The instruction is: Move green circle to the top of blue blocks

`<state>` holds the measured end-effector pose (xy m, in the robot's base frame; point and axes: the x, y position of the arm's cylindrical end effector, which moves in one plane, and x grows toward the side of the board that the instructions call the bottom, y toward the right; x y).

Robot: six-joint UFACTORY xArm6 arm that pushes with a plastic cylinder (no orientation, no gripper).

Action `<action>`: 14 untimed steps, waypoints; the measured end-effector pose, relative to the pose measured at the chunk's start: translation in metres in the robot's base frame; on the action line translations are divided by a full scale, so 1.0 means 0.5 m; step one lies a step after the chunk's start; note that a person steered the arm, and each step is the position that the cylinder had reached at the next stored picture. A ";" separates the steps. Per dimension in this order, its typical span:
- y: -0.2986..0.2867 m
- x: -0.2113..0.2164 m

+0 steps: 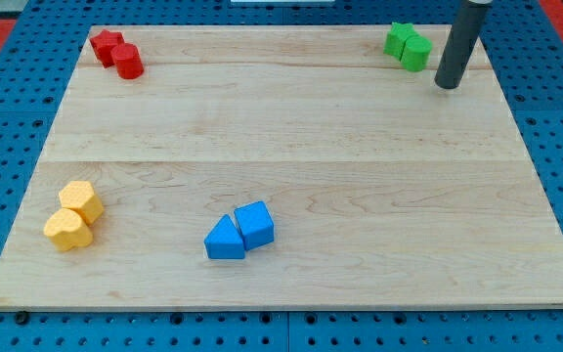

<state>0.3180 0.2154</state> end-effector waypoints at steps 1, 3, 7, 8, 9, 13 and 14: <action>-0.004 0.002; 0.020 0.023; -0.112 -0.155; -0.126 -0.089; -0.072 -0.145; -0.254 0.157; -0.171 0.124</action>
<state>0.3803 0.1300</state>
